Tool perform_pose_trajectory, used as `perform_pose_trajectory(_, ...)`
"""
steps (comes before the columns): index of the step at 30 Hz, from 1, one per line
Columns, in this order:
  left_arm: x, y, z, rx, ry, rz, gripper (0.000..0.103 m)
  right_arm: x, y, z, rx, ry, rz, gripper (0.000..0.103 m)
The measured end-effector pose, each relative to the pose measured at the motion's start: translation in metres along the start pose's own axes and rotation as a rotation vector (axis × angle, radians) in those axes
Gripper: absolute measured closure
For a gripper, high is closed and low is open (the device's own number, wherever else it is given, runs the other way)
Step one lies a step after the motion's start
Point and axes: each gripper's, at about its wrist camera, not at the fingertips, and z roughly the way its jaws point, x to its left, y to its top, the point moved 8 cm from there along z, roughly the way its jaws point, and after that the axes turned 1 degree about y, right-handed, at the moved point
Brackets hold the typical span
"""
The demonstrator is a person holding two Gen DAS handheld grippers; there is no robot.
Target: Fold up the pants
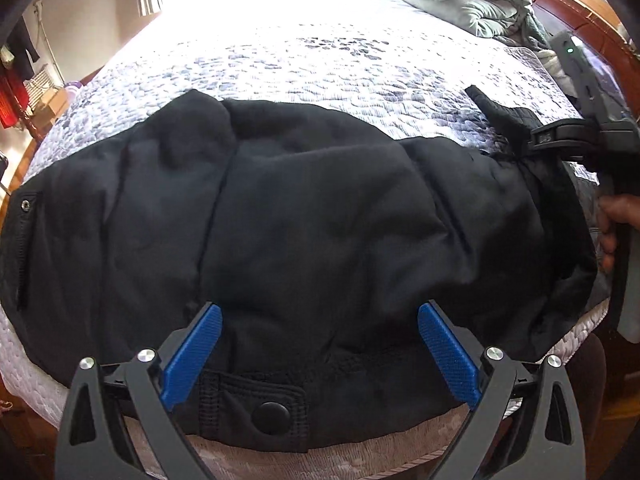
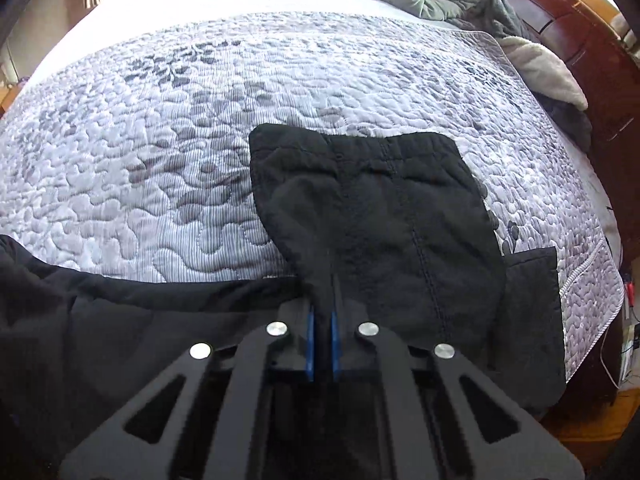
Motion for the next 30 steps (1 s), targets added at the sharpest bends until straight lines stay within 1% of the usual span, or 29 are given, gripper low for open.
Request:
perform_pose_trajectory(1, 0.0, -0.001, 0.001, -0.001, 0.005, 0.005, 0.004, -0.008, 0.001, -0.012, -0.028, 0.063, 0.043, 0.1)
perform_pose_trajectory(3, -0.001, -0.002, 0.003, 0.004, 0.017, 0.012, 0.004, -0.025, -0.001, -0.036, -0.072, 0.147, 0.114, 0.1)
perform_pose_trajectory(4, -0.003, -0.003, 0.003, 0.005, 0.023, 0.016, 0.004, -0.035, -0.002, -0.049, -0.106, 0.203, 0.153, 0.1)
perform_pose_trajectory(5, -0.004, -0.003, 0.004, 0.005, 0.029, 0.018, 0.004, -0.052, -0.007, -0.062, -0.13, 0.231, 0.197, 0.1)
perform_pose_trajectory(7, -0.006, -0.003, 0.004, 0.004, 0.036, 0.02, 0.004, -0.085, -0.019, -0.081, -0.183, 0.257, 0.275, 0.099)
perform_pose_trajectory(9, -0.01, -0.001, 0.008, 0.001, 0.044, 0.02, 0.004, -0.125, -0.039, -0.091, -0.205, 0.248, 0.362, 0.099)
perform_pose_trajectory(11, -0.012, -0.002, 0.008, -0.004, 0.047, 0.014, 0.004, -0.158, -0.061, -0.088, -0.192, 0.239, 0.435, 0.099)
perform_pose_trajectory(14, -0.014, -0.002, 0.005, -0.023, 0.049, -0.005, 0.004, -0.189, -0.097, -0.068, -0.137, 0.232, 0.527, 0.096)
perform_pose_trajectory(16, -0.018, -0.001, 0.003, -0.038, 0.026, -0.028, 0.004, -0.197, -0.118, -0.051, -0.095, 0.228, 0.564, 0.093)
perform_pose_trajectory(17, -0.022, -0.001, 0.0, -0.047, 0.009, -0.036, 0.004, -0.2, -0.128, -0.044, -0.075, 0.21, 0.577, 0.087)
perform_pose_trajectory(18, -0.028, -0.001, -0.003, -0.053, -0.009, -0.036, 0.004, -0.203, -0.135, -0.039, -0.06, 0.19, 0.58, 0.077)
perform_pose_trajectory(19, -0.033, -0.002, -0.005, -0.058, -0.023, -0.03, 0.004, -0.206, -0.14, -0.037, -0.051, 0.161, 0.579, 0.072)
perform_pose_trajectory(20, -0.041, -0.002, -0.008, -0.062, -0.039, -0.016, 0.004, -0.21, -0.143, -0.038, -0.051, 0.14, 0.58, 0.063)
perform_pose_trajectory(21, -0.049, -0.002, -0.009, -0.063, -0.052, -0.001, 0.004, -0.213, -0.144, -0.039, -0.054, 0.126, 0.579, 0.06)
perform_pose_trajectory(25, -0.095, 0.004, -0.011, -0.063, -0.099, 0.067, 0.004, -0.225, -0.146, -0.044, -0.059, 0.094, 0.567, 0.058)
perform_pose_trajectory(26, -0.11, 0.006, -0.011, -0.063, -0.098, 0.092, 0.004, -0.228, -0.147, -0.045, -0.061, 0.089, 0.57, 0.055)
perform_pose_trajectory(27, -0.124, 0.009, -0.01, -0.063, -0.092, 0.117, 0.004, -0.232, -0.148, -0.045, -0.059, 0.089, 0.574, 0.049)
perform_pose_trajectory(30, -0.157, 0.015, -0.005, -0.065, -0.089, 0.161, 0.004, -0.245, -0.155, -0.041, -0.044, 0.085, 0.594, 0.046)
